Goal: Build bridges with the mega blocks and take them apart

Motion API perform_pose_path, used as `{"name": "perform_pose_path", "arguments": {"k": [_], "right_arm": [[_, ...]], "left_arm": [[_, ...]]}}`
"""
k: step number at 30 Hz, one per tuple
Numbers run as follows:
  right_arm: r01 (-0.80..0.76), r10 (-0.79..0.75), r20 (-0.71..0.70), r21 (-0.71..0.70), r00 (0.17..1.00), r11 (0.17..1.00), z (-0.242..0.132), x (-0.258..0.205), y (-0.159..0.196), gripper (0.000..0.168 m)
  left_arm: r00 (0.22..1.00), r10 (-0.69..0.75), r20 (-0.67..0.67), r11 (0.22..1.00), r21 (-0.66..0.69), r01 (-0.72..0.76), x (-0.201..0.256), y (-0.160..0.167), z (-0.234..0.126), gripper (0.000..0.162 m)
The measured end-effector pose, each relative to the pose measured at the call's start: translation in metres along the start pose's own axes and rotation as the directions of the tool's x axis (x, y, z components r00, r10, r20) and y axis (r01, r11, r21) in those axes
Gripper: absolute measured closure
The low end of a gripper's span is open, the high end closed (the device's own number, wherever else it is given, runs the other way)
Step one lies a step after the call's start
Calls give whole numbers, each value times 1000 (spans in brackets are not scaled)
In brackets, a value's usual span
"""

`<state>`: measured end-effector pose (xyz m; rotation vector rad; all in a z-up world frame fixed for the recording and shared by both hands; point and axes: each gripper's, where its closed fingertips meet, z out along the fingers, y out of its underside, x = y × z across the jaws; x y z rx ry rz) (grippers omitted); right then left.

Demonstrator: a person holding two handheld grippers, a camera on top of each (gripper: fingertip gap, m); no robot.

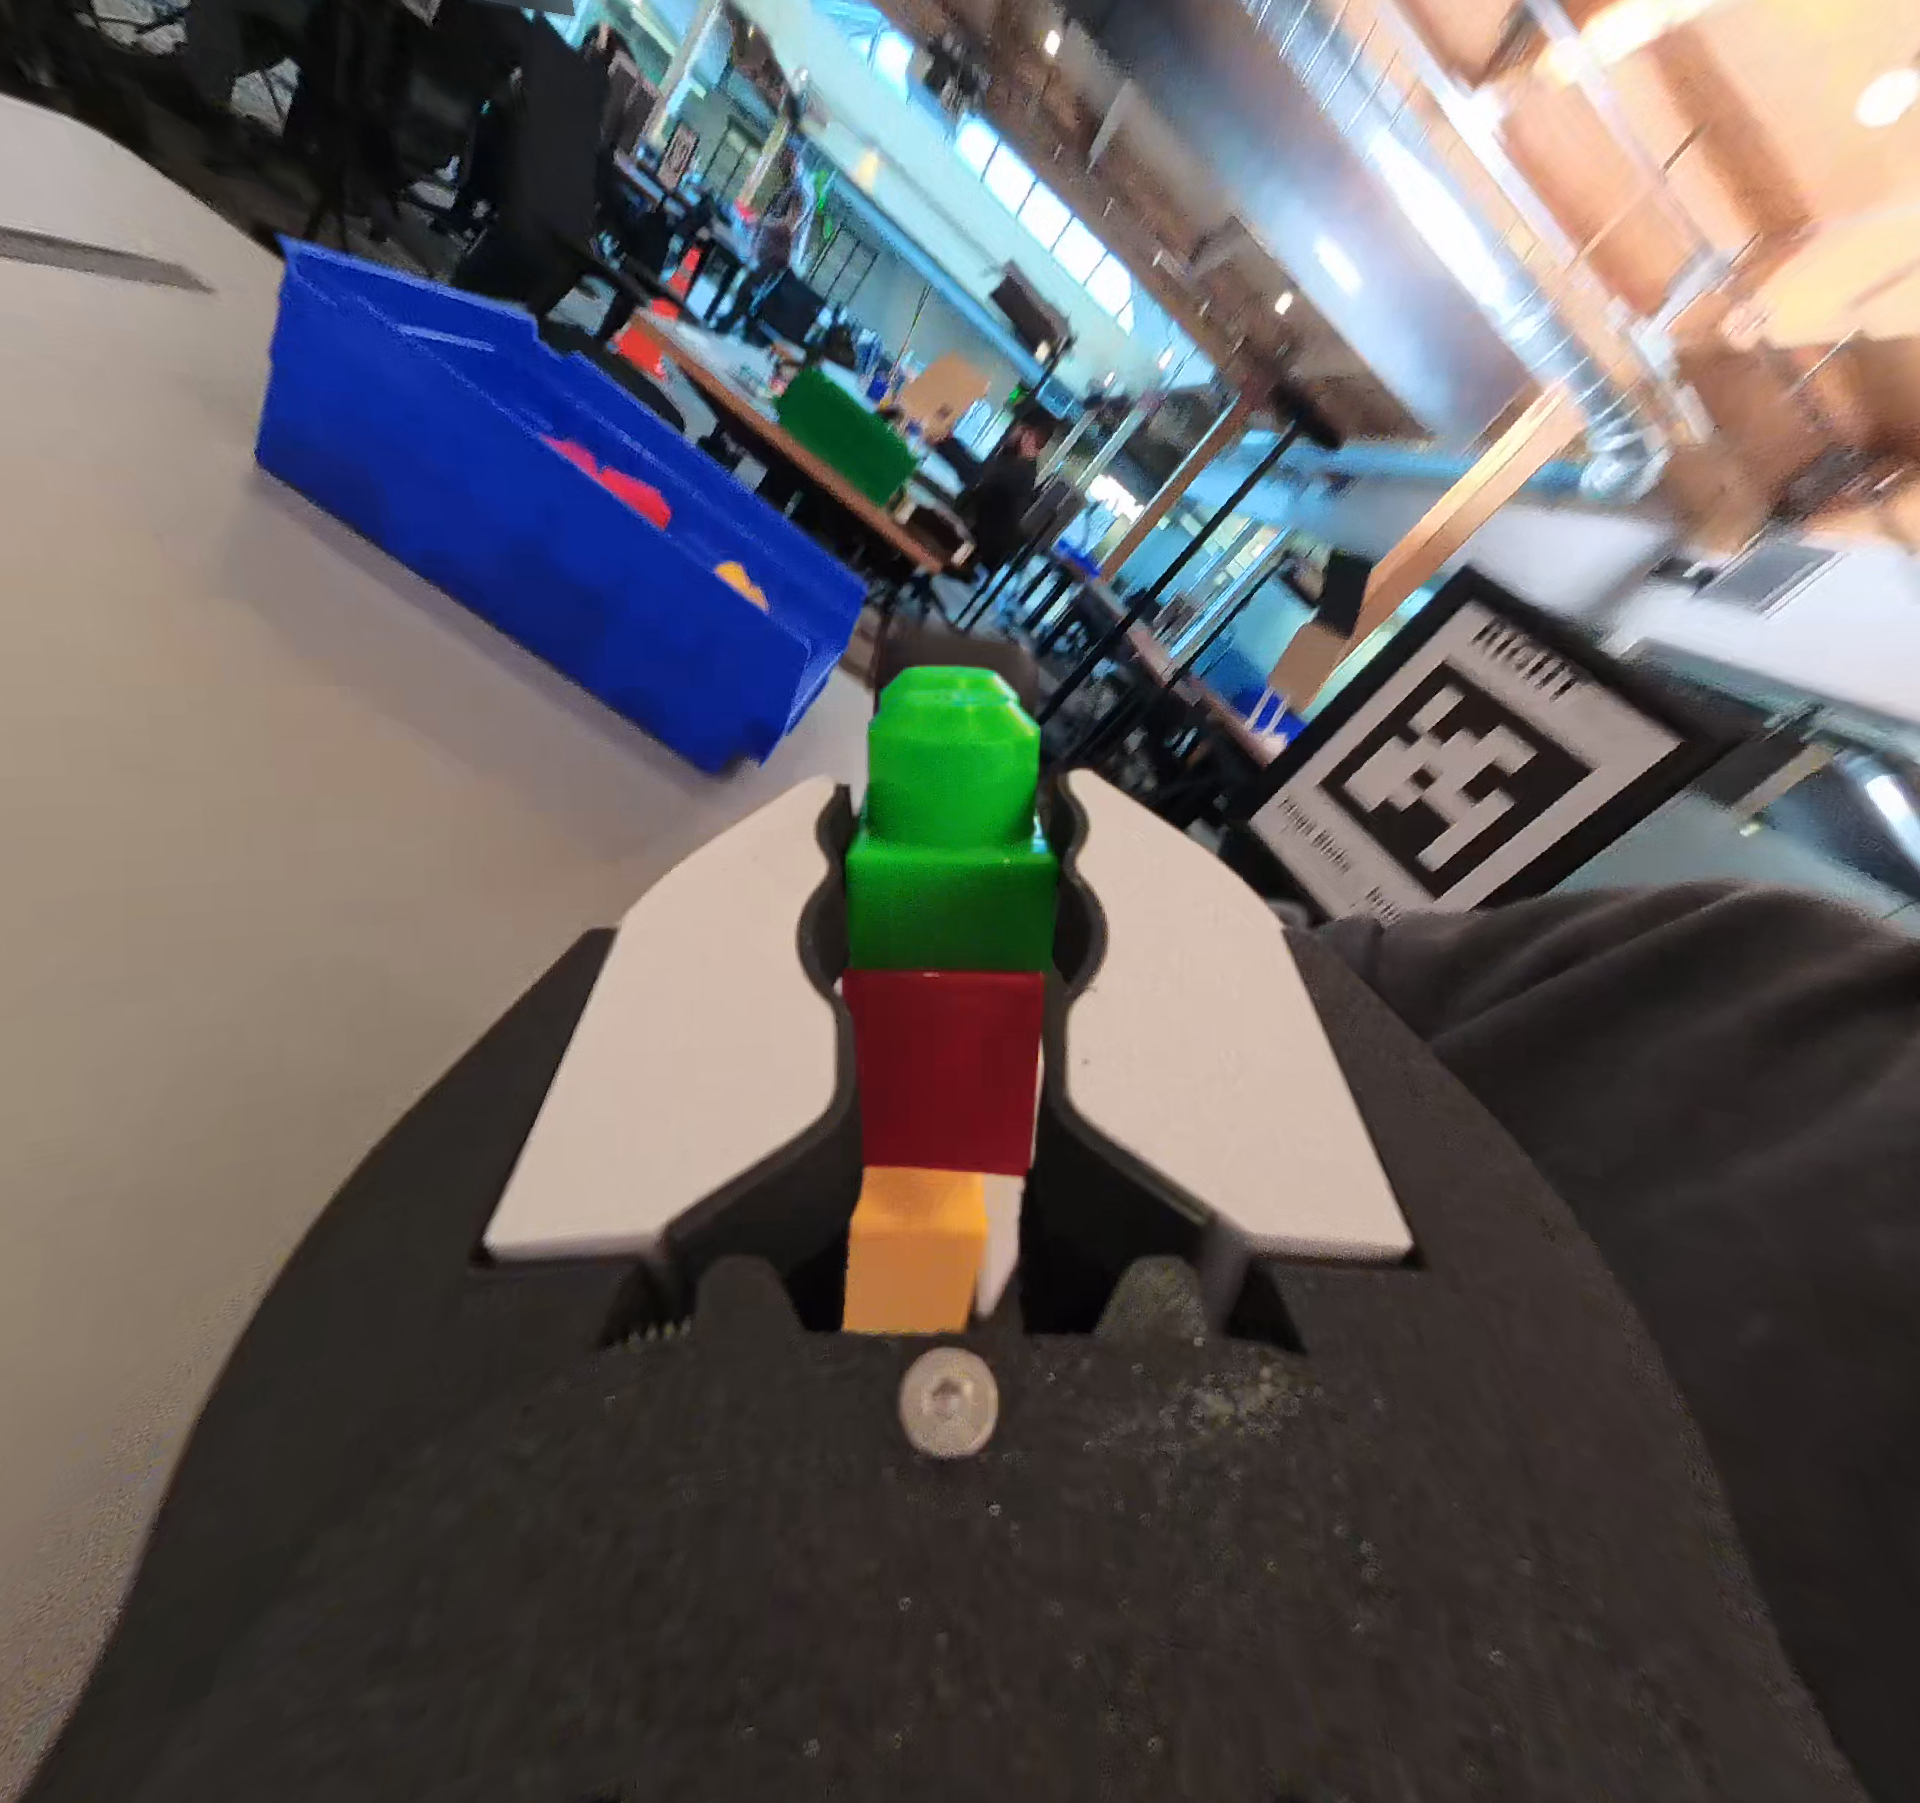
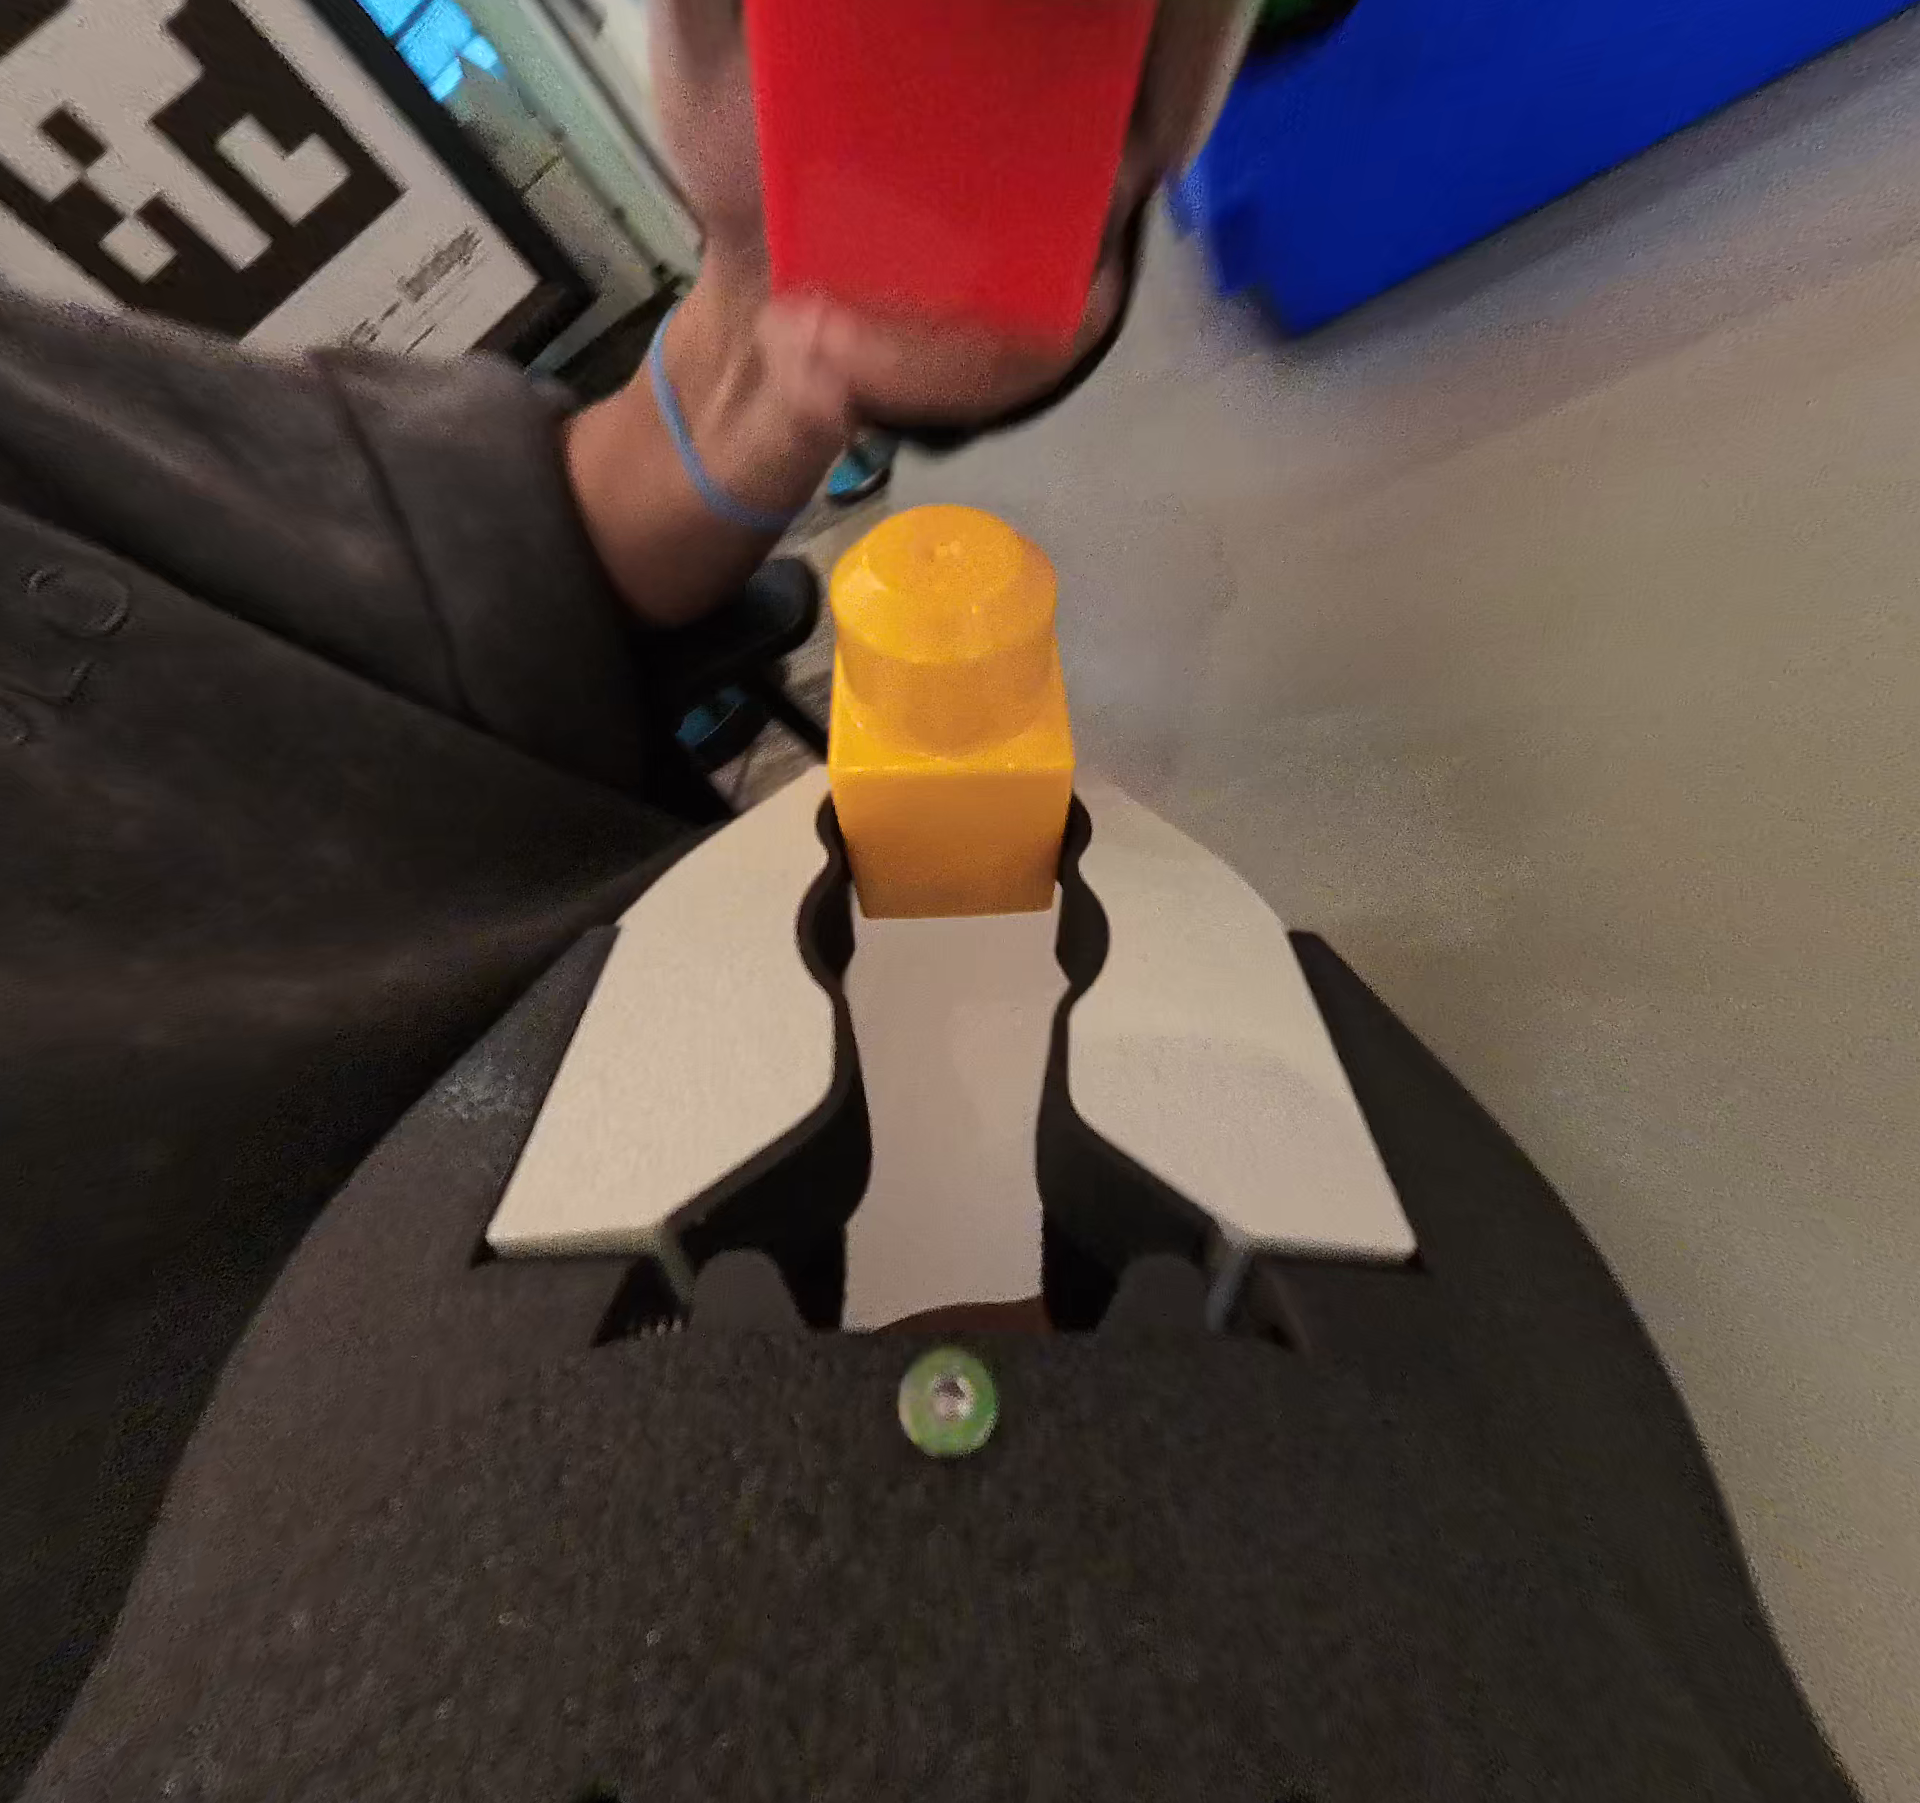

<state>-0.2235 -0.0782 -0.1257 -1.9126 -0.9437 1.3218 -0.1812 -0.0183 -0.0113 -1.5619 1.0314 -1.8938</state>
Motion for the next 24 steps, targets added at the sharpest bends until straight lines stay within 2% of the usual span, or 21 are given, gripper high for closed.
{"name": "perform_pose_path", "arguments": {"k": [2, 4, 9, 13, 15, 17, 19, 21, 24], "right_arm": [[-3, 3, 9, -31, 1000, 1000, 8, -6, 9, 132], [-10, 10, 1, -8, 1000, 1000, -1, -4, 2, 132], [-23, 30, -80, 80, 996, 997, -26, 13, -17, 132], [15, 50, -290, 219, 956, 976, -73, 31, -48, 132], [85, 38, -444, 255, 895, 963, -110, 36, -64, 132], [146, 25, -566, 255, 824, 956, -149, 34, -77, 132], [210, 9, -730, 209, 684, 955, -203, 33, -87, 132], [212, 63, -853, 200, 518, 957, -271, 34, -91, 132], [29, 69, -951, 81, 301, 996, -353, 56, -60, 131]], "left_arm": [[1000, -7, 13, 999, 49, 6, -4, -17, -15, 126], [998, 30, 63, 997, 73, -35, -9, -26, -31, 126], [976, 135, 171, 989, 43, -144, -10, -26, -42, 126], [832, 345, 433, 937, -116, -329, -34, -14, -47, 126], [807, 356, 471, 933, -127, -337, -37, -8, -45, 126], [839, 345, 421, 938, -137, -317, -33, 3, -36, 126], [843, 360, 399, 933, -171, -318, -34, 12, -29, 126], [834, 387, 392, 921, -214, -327, -36, 20, -24, 126], [850, 390, 354, 917, -228, -326, -31, 25, -16, 126]]}}
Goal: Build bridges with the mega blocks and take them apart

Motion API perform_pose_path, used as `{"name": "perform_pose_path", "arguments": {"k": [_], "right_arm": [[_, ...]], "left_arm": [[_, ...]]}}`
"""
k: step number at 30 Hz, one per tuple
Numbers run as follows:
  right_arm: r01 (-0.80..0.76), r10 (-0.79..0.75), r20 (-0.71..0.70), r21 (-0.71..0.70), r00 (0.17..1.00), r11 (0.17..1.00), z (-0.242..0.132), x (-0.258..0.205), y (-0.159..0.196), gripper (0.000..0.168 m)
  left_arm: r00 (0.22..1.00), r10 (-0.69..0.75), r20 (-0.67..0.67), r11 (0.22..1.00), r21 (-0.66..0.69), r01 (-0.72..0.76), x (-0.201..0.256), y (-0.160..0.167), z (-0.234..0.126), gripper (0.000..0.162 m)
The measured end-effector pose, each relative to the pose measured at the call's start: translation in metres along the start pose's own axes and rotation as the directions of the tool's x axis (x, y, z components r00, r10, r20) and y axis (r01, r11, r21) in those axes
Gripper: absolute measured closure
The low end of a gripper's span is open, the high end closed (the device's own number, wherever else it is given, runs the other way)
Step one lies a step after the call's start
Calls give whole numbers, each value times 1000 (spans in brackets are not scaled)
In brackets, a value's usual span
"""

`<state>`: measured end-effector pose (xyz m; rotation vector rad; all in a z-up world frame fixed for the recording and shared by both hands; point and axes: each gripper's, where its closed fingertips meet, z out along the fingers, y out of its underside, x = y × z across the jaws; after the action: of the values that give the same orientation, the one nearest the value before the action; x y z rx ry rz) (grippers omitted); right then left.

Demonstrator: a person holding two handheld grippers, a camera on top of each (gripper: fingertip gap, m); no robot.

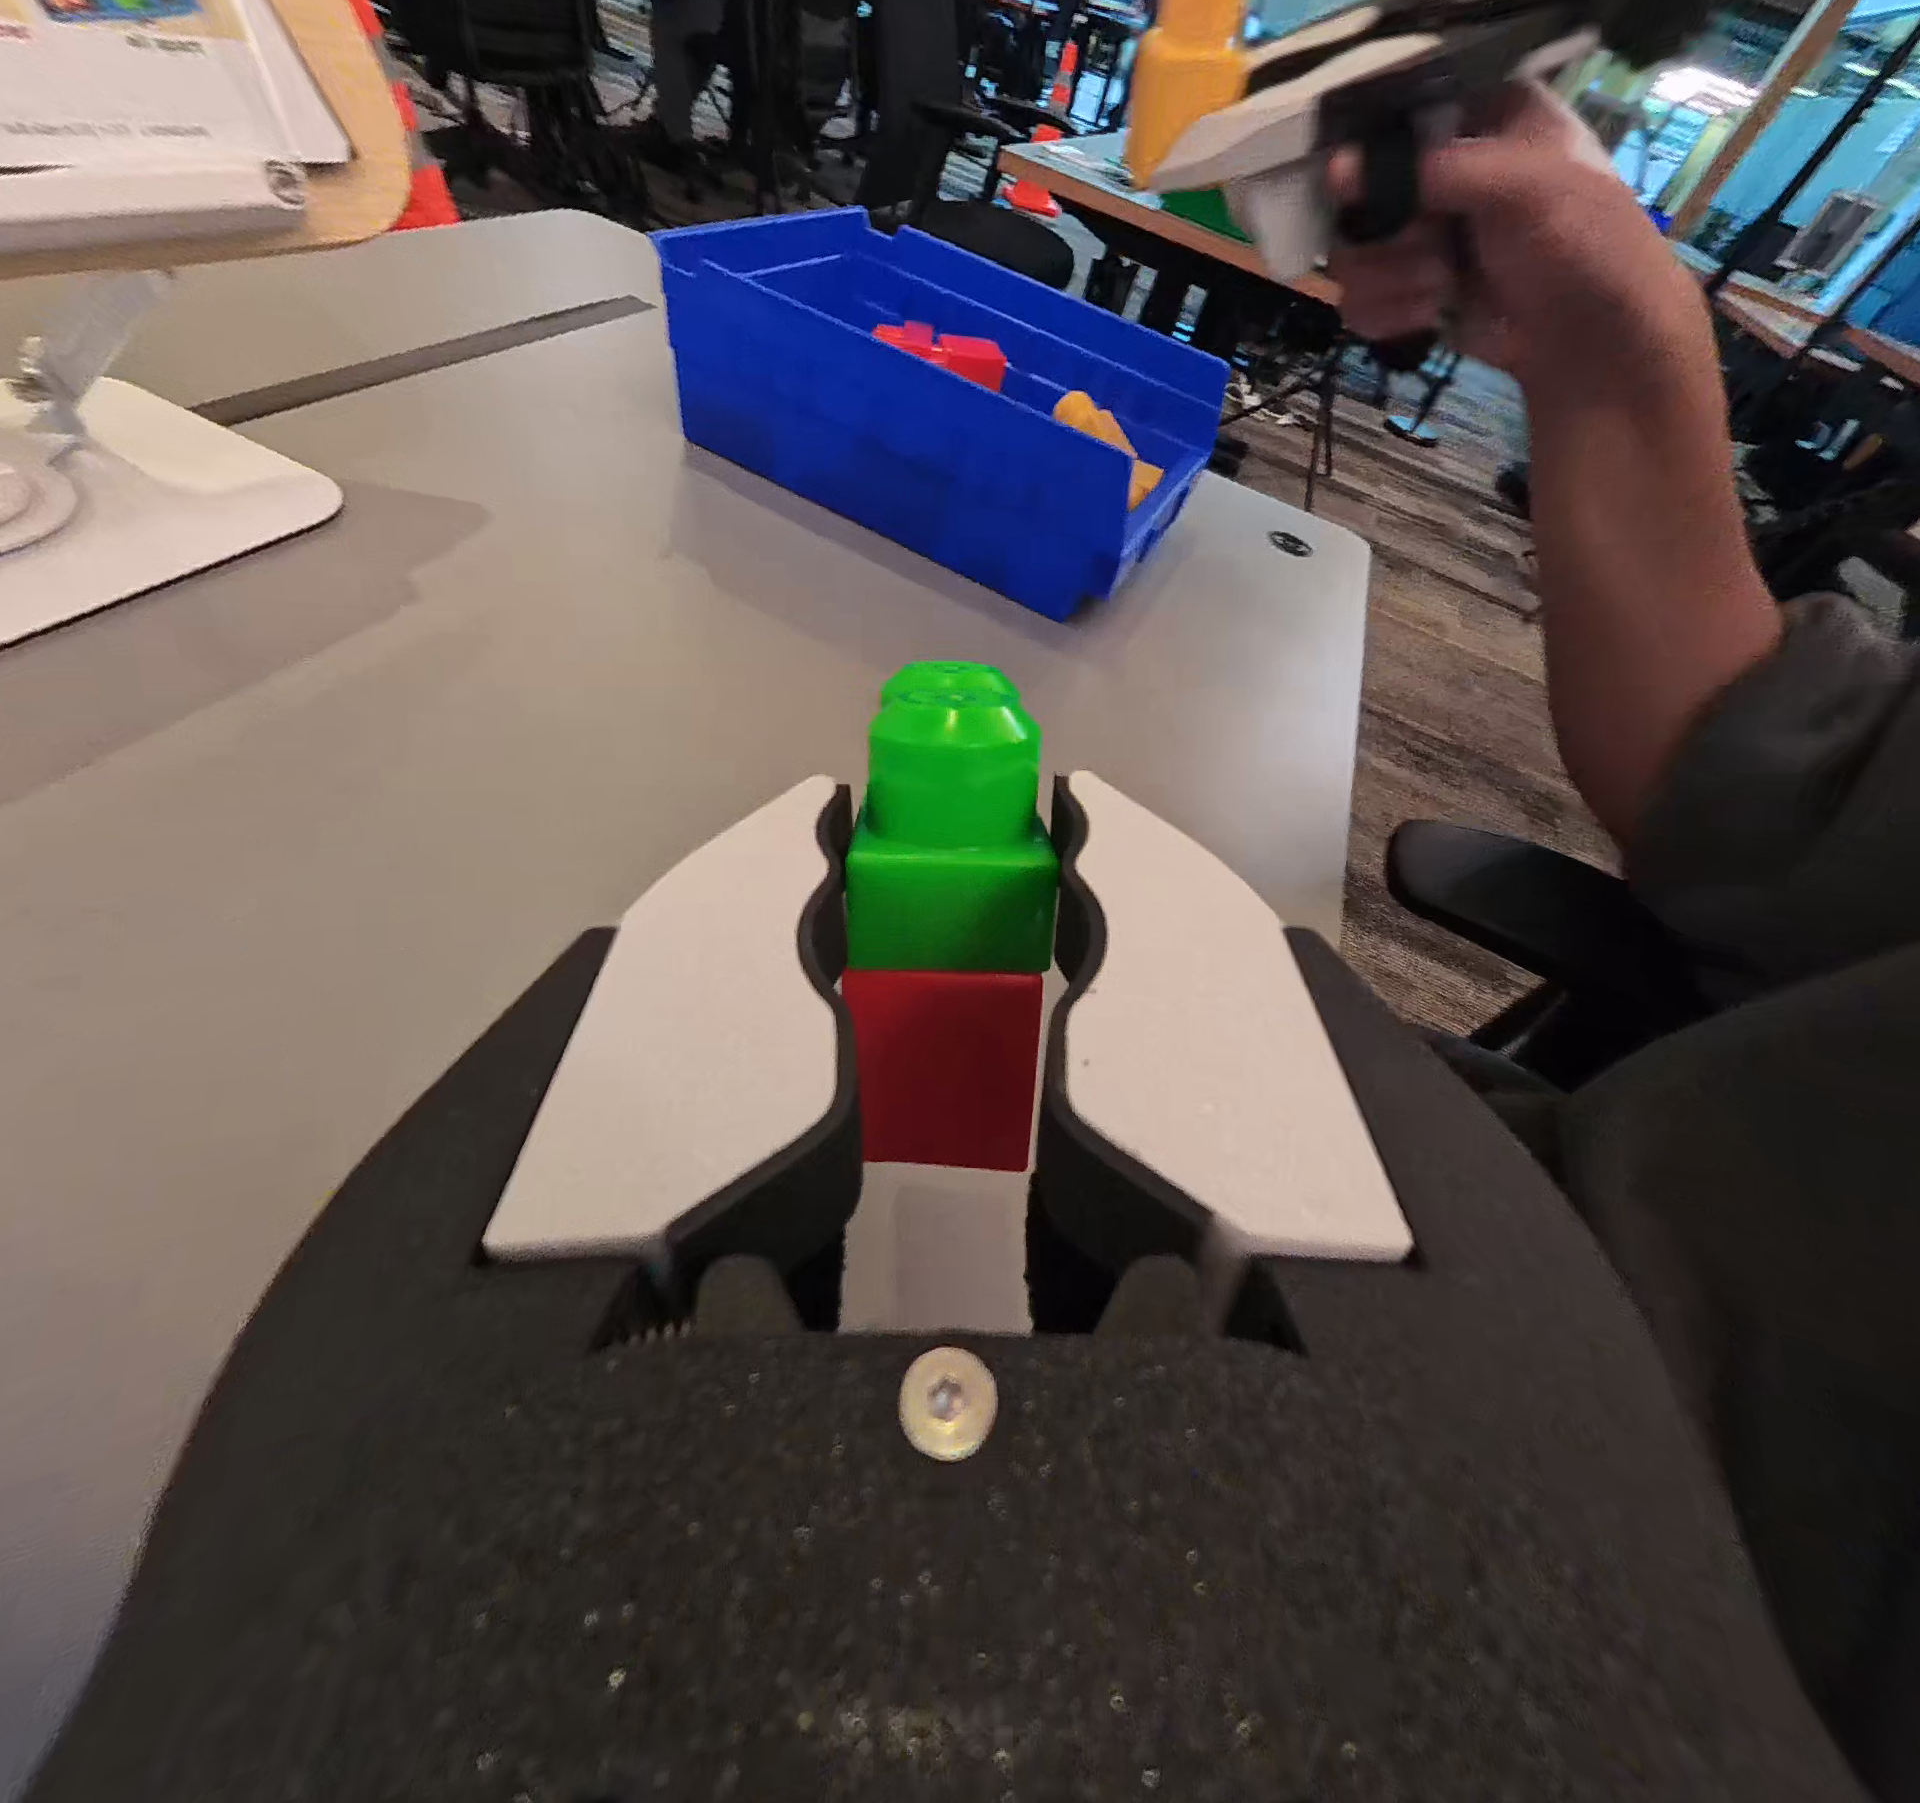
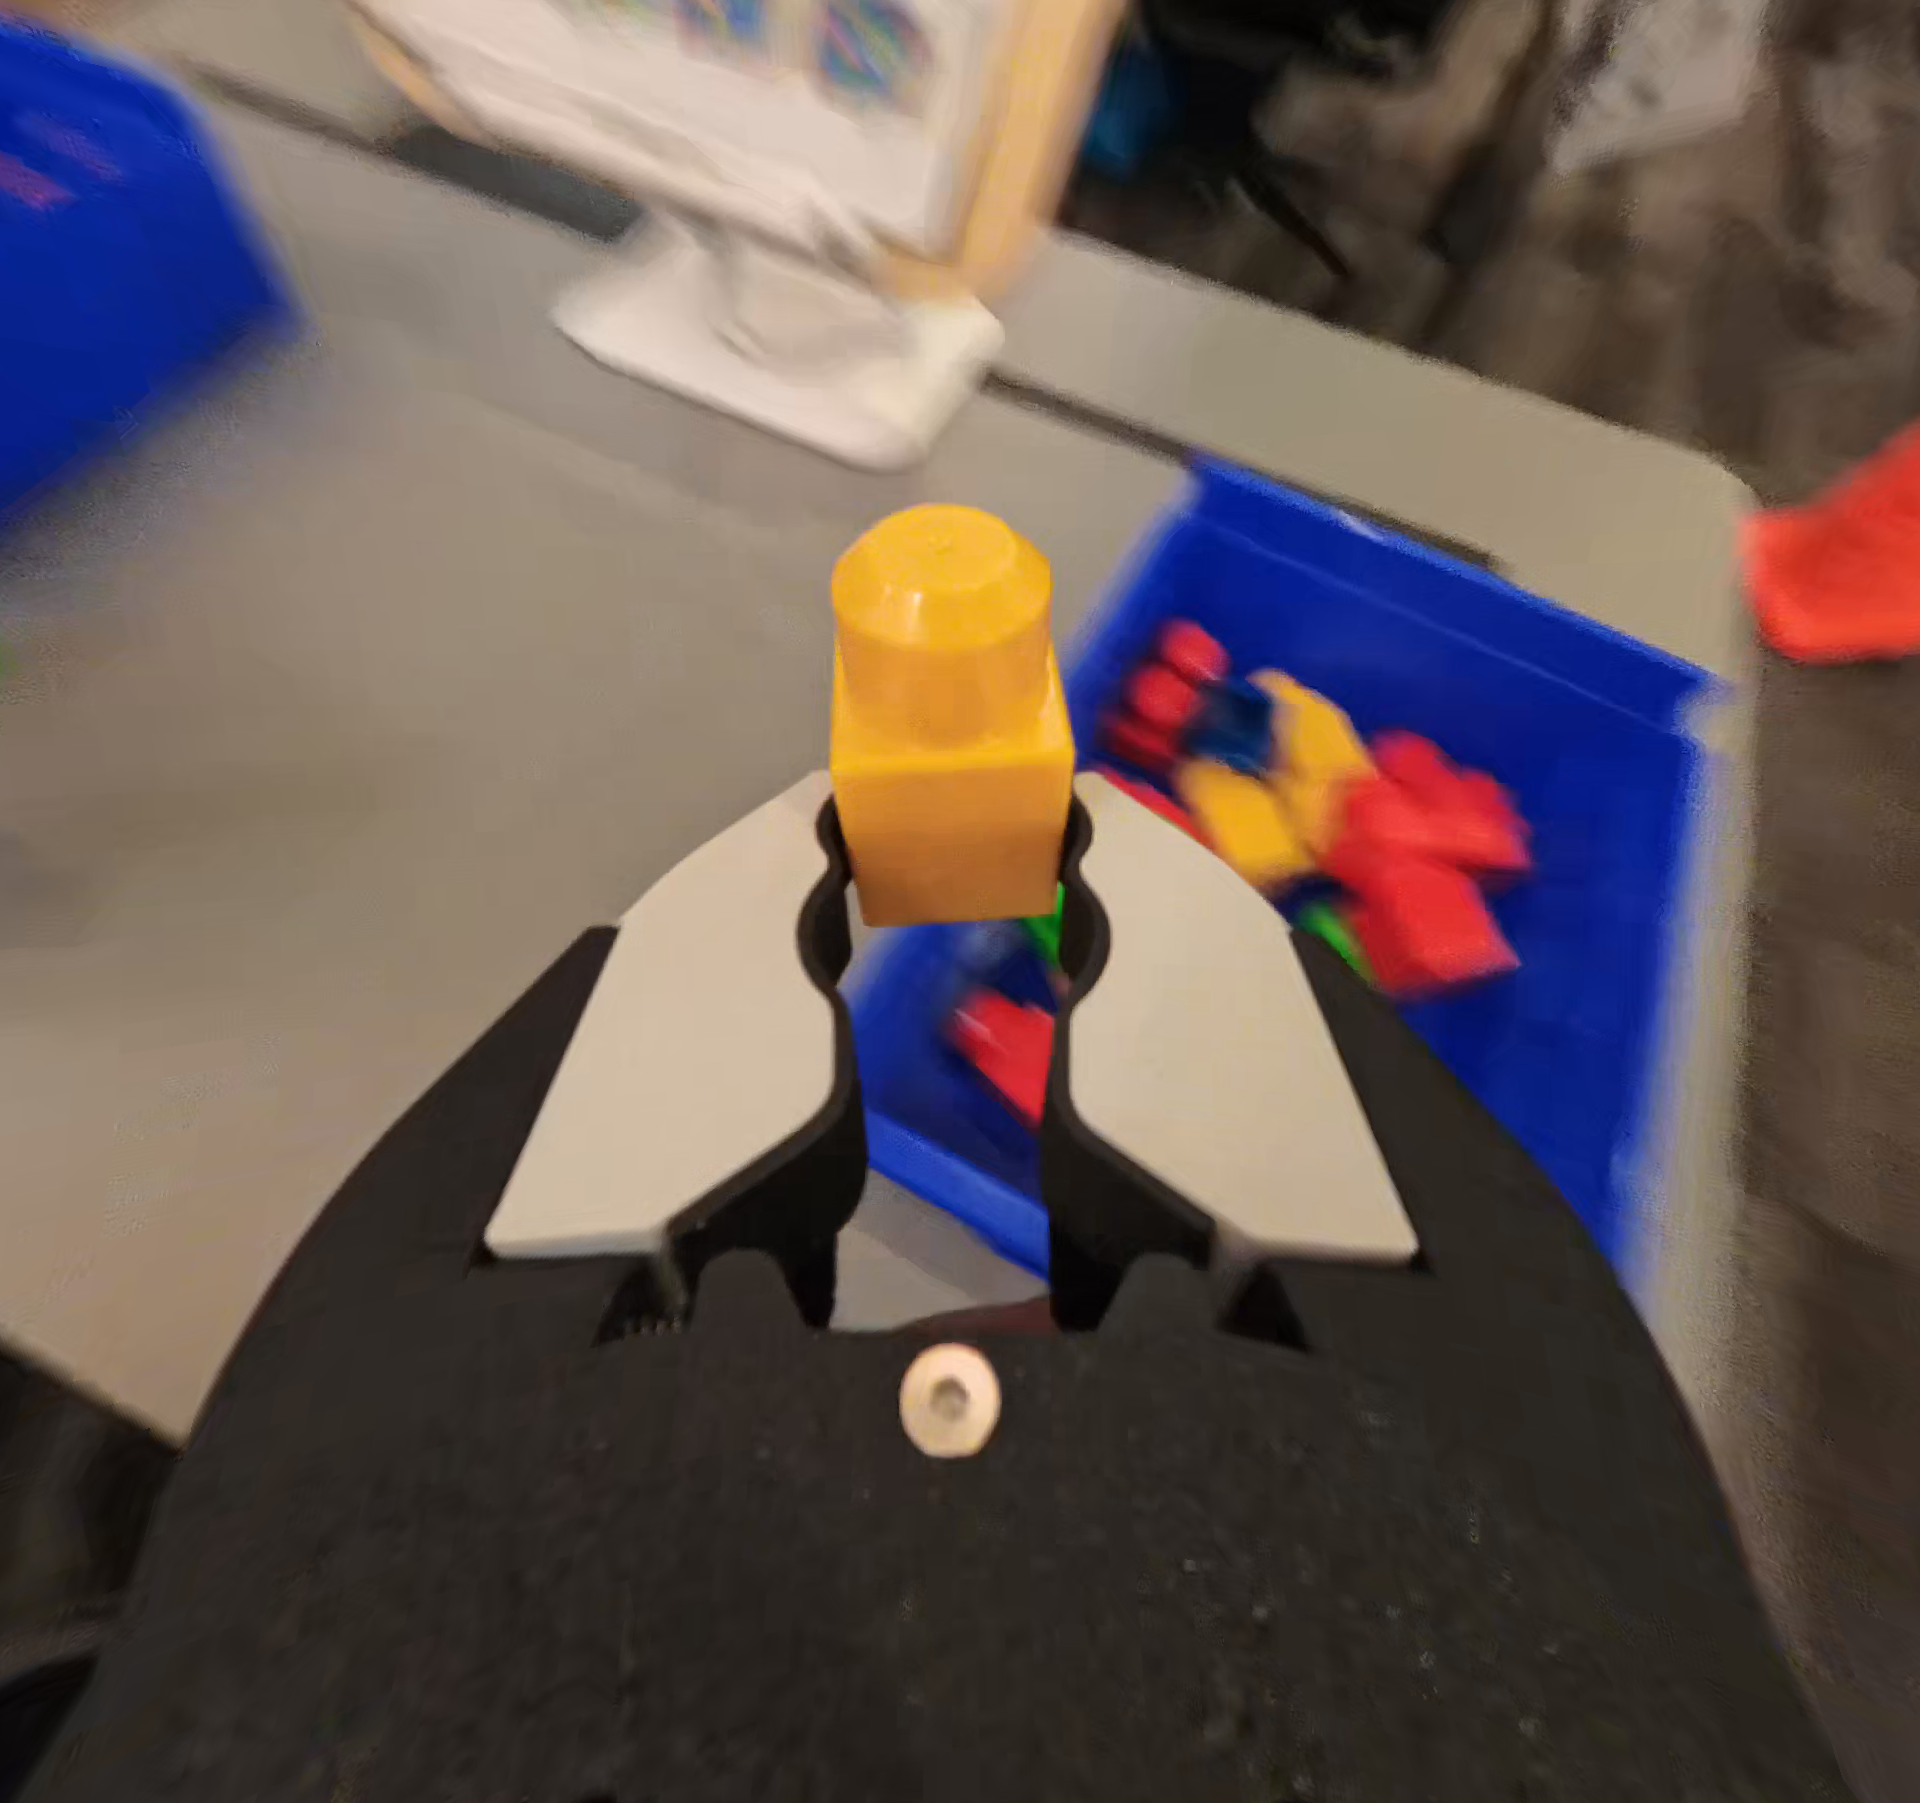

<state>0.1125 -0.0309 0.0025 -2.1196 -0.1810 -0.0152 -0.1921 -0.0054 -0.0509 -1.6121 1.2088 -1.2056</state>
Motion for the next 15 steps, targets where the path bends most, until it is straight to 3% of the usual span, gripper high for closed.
{"name": "perform_pose_path", "arguments": {"k": [2, 4, 7, 10, 14, 15], "right_arm": [[83, -108, -104, -219, 989, 972, 14, 48, 29, 131], [160, -205, -51, -453, 977, 877, 36, 76, 63, 131], [238, -280, 44, -663, 959, 710, 66, 105, 100, 131], [294, -343, 103, -767, 934, 570, 84, 120, 120, 131], [281, -378, 82, -815, 922, 506, 99, 134, 129, 130], [282, -382, 80, -812, 921, 510, 101, 134, 129, 123]], "left_arm": [[1000, 2, -29, 1000, -4, -2, 6, -2, 3, 126], [999, 20, -33, 1000, -10, -21, 8, -2, 5, 126], [999, 42, -27, 999, -30, -43, 8, 0, 7, 126], [998, 47, -39, 998, -47, -49, 10, 2, 9, 126], [998, 41, -41, 997, -70, -44, 9, 9, 11, 126], [998, 38, -42, 996, -74, -41, 9, 10, 11, 126]]}}
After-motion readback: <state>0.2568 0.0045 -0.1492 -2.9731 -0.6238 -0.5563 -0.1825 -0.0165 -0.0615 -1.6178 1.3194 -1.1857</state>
